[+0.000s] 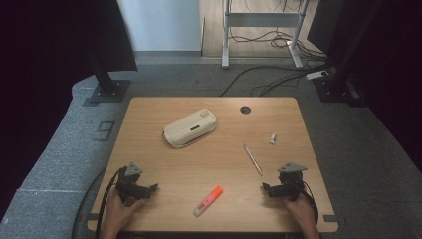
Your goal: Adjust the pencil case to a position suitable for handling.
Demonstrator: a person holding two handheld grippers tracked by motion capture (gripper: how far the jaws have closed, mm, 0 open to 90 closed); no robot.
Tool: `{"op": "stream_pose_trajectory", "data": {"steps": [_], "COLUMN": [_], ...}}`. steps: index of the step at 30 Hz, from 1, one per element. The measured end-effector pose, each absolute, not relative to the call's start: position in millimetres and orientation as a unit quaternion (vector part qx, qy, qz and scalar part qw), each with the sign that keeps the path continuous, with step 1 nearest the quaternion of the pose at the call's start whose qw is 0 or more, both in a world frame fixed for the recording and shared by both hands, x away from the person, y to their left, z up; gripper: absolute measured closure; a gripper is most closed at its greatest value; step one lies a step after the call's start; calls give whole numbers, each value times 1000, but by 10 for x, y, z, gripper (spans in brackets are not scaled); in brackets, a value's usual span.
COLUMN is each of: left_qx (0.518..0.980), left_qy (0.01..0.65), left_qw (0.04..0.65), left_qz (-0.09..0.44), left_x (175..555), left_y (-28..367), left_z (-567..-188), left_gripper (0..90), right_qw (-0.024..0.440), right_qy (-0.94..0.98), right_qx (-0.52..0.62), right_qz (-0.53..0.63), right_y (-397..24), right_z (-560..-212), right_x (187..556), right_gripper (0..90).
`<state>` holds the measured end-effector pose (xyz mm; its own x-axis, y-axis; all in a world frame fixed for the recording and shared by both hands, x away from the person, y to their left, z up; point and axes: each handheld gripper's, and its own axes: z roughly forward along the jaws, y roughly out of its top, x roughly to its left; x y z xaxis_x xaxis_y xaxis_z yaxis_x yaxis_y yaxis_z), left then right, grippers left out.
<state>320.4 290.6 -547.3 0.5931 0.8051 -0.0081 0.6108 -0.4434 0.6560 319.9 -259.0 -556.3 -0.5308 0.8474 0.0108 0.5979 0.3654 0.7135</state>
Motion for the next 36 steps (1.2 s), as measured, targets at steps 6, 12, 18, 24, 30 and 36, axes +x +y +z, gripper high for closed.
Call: {"op": "stream_pose_trajectory", "data": {"steps": [6,12,18,24,30,36], "left_qx": [832,827,823,827,830,832], "left_qy": [431,440,448,444,438,420], "left_qw": [313,312,310,306,310,339], "left_qz": [157,160,163,160,151,130], "left_x": [3229,3236,3234,3206,3199,3207], "left_y": [2851,2823,2801,2785,2767,2709], "left_z": [-5473,-5473,-5473,-5464,-5454,-5372], "left_gripper": [0,0,0,0,0,0], "right_qw": [185,192,194,194,194,194], "right_qy": [803,794,791,791,791,791], "right_qx": [453,468,473,473,473,473], "right_qz": [339,337,335,336,336,336], "right_y": [-2578,-2543,-2529,-2530,-2530,-2530], "right_z": [-5562,-5563,-5563,-5563,-5563,-5563], "right_x": [3194,3194,3195,3195,3195,3195], "right_gripper": [0,0,0,0,0,0]}}
